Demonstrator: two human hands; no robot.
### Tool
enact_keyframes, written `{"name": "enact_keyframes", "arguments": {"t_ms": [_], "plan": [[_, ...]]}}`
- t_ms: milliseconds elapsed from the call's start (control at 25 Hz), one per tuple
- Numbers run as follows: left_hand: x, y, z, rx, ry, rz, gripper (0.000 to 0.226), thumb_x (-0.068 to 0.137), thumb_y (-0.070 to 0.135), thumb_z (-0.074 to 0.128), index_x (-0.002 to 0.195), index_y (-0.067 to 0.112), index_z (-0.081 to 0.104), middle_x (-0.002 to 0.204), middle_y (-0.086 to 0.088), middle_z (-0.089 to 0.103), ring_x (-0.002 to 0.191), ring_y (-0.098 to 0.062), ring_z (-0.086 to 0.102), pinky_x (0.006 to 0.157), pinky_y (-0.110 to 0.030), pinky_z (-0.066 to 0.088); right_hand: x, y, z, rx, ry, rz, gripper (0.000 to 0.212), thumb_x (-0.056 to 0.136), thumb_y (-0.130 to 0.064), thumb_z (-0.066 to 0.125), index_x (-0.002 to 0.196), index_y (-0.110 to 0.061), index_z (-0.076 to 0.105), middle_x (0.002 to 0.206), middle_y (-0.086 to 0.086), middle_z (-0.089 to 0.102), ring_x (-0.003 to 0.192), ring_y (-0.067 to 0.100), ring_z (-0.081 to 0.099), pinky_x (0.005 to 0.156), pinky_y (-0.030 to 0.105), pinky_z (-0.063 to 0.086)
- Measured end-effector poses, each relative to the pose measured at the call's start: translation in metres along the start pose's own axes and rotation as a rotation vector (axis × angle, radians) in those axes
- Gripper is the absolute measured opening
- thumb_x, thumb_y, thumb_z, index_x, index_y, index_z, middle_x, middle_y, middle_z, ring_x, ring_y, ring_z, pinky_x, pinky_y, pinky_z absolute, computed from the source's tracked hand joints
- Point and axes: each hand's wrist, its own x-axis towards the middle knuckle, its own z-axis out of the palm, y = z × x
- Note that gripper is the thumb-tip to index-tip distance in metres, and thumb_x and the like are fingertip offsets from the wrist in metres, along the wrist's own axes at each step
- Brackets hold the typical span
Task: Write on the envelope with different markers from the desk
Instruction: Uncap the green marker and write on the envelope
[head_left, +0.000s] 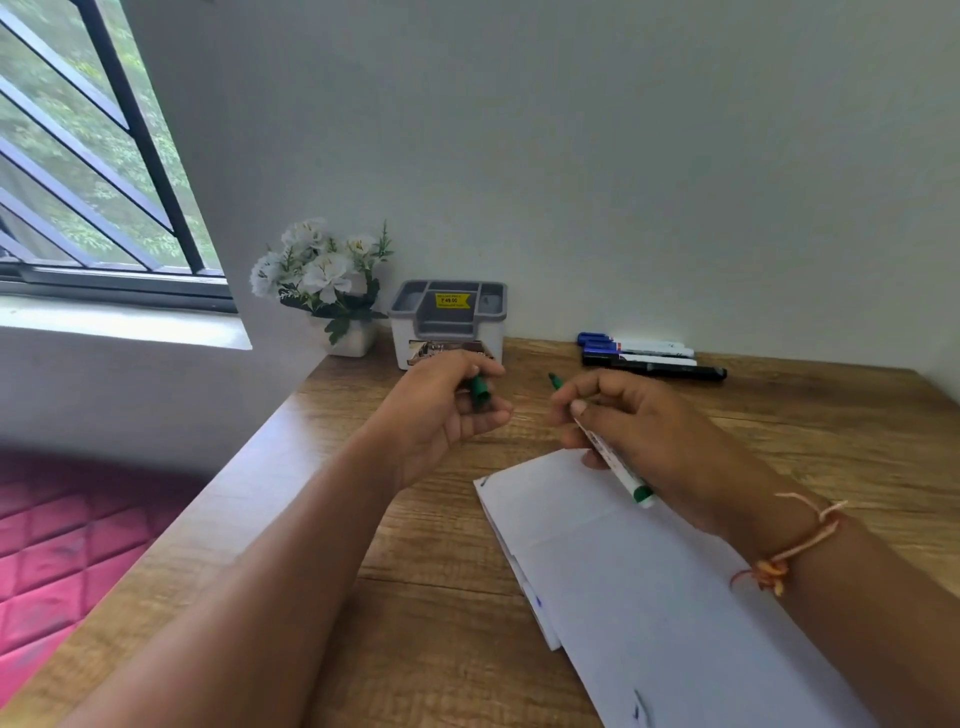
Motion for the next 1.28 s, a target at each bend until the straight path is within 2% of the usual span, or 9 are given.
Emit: {"name": "enact_keyframes", "arguments": {"t_ms": [80, 160, 320, 440, 560, 760, 1000, 1120, 1280], "plan": [[-0.002, 0.005, -0.007, 0.222, -0.078, -0.047, 0.026, 0.1, 0.009, 0.043, 0.109, 0.0, 0.066, 0.082, -0.01, 0.058, 0.068, -0.017, 0.062, 0.059, -0.027, 0.053, -0.004, -0.003, 0.002, 0.418, -0.09, 0.12, 0.031, 0.105, -0.006, 0.045, 0.113, -0.013, 0.074, 0.107, 0.014, 0.08, 0.091, 0.019, 0.076, 0.077, 0.033, 0.062], [-0.005, 0.009, -0.017, 0.557, -0.178, -0.096, 0.019, 0.099, 0.012, 0.052, 0.103, 0.007, 0.07, 0.075, -0.005, 0.059, 0.063, -0.012, 0.055, 0.056, -0.023, 0.045, -0.007, -0.006, 0.006, 0.614, -0.16, 0.15, 0.031, 0.102, -0.002, 0.047, 0.118, -0.008, 0.073, 0.105, 0.02, 0.079, 0.088, 0.021, 0.078, 0.078, 0.032, 0.063], [-0.009, 0.015, -0.027, 0.973, -0.328, -0.159, 0.01, 0.089, 0.023, 0.074, 0.098, 0.02, 0.077, 0.085, -0.007, 0.066, 0.062, -0.009, 0.052, 0.06, -0.025, 0.04, -0.011, -0.002, 0.026, 0.466, -0.13, 0.104, 0.019, 0.102, -0.02, 0.055, 0.112, -0.014, 0.07, 0.093, 0.014, 0.08, 0.084, 0.02, 0.078, 0.07, 0.033, 0.063], [-0.011, 0.021, -0.029, 1.091, -0.358, -0.18, 0.009, 0.084, 0.026, 0.08, 0.094, 0.025, 0.08, 0.083, -0.005, 0.07, 0.057, -0.008, 0.051, 0.058, -0.023, 0.04, -0.012, 0.011, 0.042, 0.197, -0.121, 0.016, 0.039, 0.095, -0.049, 0.049, 0.11, -0.022, 0.072, 0.092, 0.008, 0.081, 0.09, 0.019, 0.079, 0.073, 0.033, 0.063], [-0.01, 0.021, -0.032, 1.12, -0.37, -0.198, 0.011, 0.082, 0.026, 0.081, 0.094, 0.025, 0.08, 0.083, -0.008, 0.071, 0.055, -0.011, 0.051, 0.059, -0.026, 0.039, -0.014, 0.018, 0.053, 0.02, -0.07, -0.036, 0.044, 0.087, -0.056, 0.051, 0.099, -0.022, 0.076, 0.076, 0.001, 0.079, 0.073, 0.008, 0.076, 0.065, 0.019, 0.06], [-0.005, 0.017, -0.032, 1.127, -0.379, -0.165, 0.014, 0.082, 0.024, 0.081, 0.096, 0.025, 0.08, 0.103, -0.019, 0.073, 0.054, -0.011, 0.049, 0.055, -0.026, 0.039, -0.011, 0.024, 0.054, -0.075, -0.022, -0.032, 0.013, 0.099, -0.022, 0.063, 0.096, -0.018, 0.075, 0.073, 0.0, 0.079, 0.066, 0.006, 0.073, 0.061, 0.012, 0.055], [-0.003, 0.014, -0.033, 1.112, -0.4, -0.14, 0.01, 0.082, 0.023, 0.081, 0.092, 0.024, 0.081, 0.078, -0.003, 0.071, 0.06, -0.015, 0.049, 0.052, -0.024, 0.04, -0.01, 0.021, 0.053, -0.303, 0.011, -0.065, 0.007, 0.077, -0.041, 0.08, 0.077, -0.034, 0.078, 0.075, -0.009, 0.075, 0.071, 0.001, 0.068, 0.06, 0.014, 0.052], [-0.001, 0.013, -0.032, 1.113, -0.412, -0.128, 0.008, 0.083, 0.018, 0.08, 0.089, 0.023, 0.081, 0.071, 0.007, 0.068, 0.052, -0.005, 0.049, 0.048, -0.018, 0.041, -0.001, 0.021, 0.053, -0.307, -0.058, -0.044, 0.018, 0.051, -0.061, 0.068, 0.061, -0.047, 0.074, 0.076, -0.011, 0.074, 0.077, 0.007, 0.07, 0.066, 0.02, 0.052], [0.0, 0.011, -0.032, 1.105, -0.423, -0.12, 0.008, 0.082, 0.018, 0.081, 0.088, 0.023, 0.081, 0.073, 0.003, 0.066, 0.052, -0.004, 0.048, 0.047, -0.017, 0.041, -0.004, 0.032, 0.055, -0.312, 0.081, 0.003, 0.012, 0.071, -0.048, 0.082, 0.074, -0.037, 0.078, 0.071, -0.013, 0.075, 0.067, 0.0, 0.069, 0.053, 0.01, 0.047]]}}
